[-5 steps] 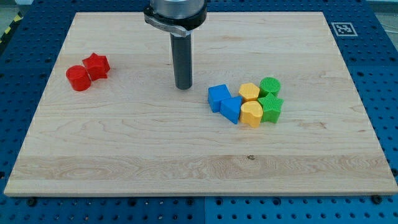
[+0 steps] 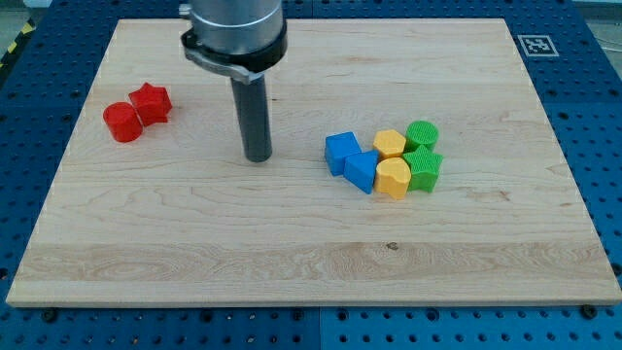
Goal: Push the red circle into the blue cube
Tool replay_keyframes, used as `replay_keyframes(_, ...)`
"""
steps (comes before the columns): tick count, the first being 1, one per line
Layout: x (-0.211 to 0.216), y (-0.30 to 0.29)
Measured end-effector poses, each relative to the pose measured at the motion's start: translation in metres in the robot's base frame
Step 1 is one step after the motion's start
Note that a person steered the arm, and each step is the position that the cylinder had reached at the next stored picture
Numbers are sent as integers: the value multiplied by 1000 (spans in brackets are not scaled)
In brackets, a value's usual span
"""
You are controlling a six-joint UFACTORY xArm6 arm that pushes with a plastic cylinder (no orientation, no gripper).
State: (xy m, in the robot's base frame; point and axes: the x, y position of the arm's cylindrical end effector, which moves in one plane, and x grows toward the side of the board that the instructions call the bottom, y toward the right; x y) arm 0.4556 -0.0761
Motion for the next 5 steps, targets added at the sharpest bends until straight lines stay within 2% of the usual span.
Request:
replay_keyframes(1,6,-36)
replay_keyframes(2,31,-57)
replay_keyframes(3,33,-101)
replay_keyframes(4,22,-156)
replay_keyframes(5,-8,-187)
